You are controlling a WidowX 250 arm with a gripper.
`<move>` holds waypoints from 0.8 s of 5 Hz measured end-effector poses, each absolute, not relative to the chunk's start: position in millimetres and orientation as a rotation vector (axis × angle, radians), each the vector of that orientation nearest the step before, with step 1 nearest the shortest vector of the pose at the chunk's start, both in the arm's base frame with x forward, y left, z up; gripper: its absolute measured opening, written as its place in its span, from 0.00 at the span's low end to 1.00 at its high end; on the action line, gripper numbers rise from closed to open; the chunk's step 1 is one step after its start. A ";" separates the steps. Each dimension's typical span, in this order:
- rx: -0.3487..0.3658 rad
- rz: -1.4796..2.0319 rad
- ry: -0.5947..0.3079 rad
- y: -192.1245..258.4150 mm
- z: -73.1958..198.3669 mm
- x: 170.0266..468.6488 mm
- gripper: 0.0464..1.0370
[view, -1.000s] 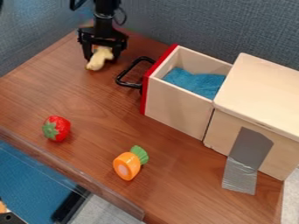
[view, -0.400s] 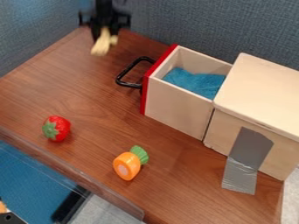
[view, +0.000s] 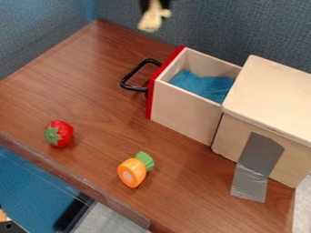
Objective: Put the duck inside the drawer
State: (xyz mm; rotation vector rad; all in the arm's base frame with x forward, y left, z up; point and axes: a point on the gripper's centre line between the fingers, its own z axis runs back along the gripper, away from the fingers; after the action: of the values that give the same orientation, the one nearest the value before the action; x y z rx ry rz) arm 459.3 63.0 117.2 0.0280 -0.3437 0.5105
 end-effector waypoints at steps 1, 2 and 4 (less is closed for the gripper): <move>0.040 0.470 -0.343 24.6 116.7 452.2 0.37; 0.035 0.401 -0.318 -11.4 103.9 440.3 0.37; 0.031 0.410 -0.246 -25.9 75.3 420.3 0.45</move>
State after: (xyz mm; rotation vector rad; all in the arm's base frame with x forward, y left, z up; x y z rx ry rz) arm 420.3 -25.9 75.3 0.0307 -0.2457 0.4095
